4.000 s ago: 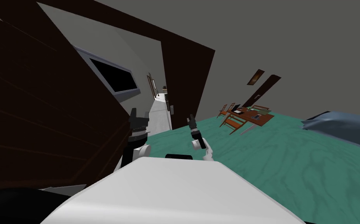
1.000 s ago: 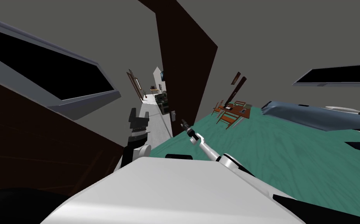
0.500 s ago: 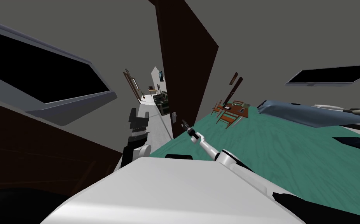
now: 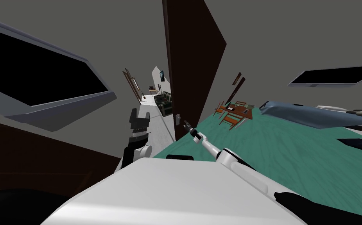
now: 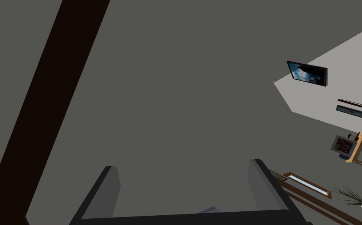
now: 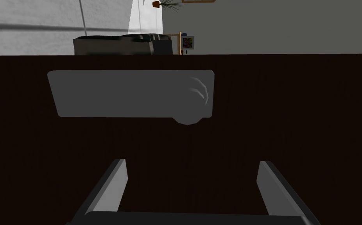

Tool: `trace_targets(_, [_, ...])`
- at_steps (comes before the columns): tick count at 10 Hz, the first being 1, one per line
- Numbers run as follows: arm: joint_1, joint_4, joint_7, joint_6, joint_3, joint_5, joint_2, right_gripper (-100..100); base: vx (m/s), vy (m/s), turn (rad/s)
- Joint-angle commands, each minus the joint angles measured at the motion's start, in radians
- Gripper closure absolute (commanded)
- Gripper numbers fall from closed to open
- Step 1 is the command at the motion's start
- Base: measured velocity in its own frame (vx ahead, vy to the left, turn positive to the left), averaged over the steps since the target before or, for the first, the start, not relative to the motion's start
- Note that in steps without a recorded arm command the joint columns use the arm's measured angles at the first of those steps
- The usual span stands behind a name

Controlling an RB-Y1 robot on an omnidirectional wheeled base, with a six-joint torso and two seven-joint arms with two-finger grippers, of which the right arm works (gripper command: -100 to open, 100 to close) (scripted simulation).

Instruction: Pull the door open

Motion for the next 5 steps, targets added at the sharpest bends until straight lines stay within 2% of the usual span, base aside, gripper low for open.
trace_targets(1, [-0.001,0.005,-0.014,-0.010,-0.009,-0.005,-0.021,-100,0.116,0.176,0.137])
trace_targets(5, [-0.009,0.073,-0.053,-0.070,-0.037,-0.019,-0.081,-100,0.111,0.158,0.142])
